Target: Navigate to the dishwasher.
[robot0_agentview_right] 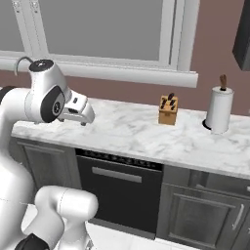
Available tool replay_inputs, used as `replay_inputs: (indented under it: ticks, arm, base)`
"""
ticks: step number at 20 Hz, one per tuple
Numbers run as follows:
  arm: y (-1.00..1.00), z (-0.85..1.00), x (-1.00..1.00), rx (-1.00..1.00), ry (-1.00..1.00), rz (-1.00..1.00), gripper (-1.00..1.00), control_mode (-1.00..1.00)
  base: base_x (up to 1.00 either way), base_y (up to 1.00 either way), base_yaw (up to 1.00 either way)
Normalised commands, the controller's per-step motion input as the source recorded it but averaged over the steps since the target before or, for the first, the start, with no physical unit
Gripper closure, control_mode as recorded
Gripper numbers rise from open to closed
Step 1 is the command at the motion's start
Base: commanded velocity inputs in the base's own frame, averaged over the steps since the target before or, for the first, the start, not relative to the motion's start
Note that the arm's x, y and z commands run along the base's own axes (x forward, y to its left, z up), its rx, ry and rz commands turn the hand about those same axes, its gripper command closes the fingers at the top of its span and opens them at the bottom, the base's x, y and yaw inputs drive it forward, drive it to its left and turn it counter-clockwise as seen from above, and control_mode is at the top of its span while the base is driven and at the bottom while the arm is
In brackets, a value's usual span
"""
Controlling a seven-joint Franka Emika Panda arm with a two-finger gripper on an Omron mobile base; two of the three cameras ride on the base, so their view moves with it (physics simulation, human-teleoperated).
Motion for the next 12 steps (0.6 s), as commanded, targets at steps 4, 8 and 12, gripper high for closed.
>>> replay_inputs:
  ticks: [4,8,12]
  arm:
    - [0.00,0.00,0.00,0.00,0.00,0.00,-1.00,1.00]
    - [0.00,0.00,0.00,0.00,0.00,0.00,-1.00,1.00]
    - [0.00,0.00,0.00,0.00,0.00,0.00,-1.00,1.00]
  base:
    - [0.87,-0.18,0.02]
    - [0.84,-0.15,0.02]
    - [0.18,-0.28,0.01]
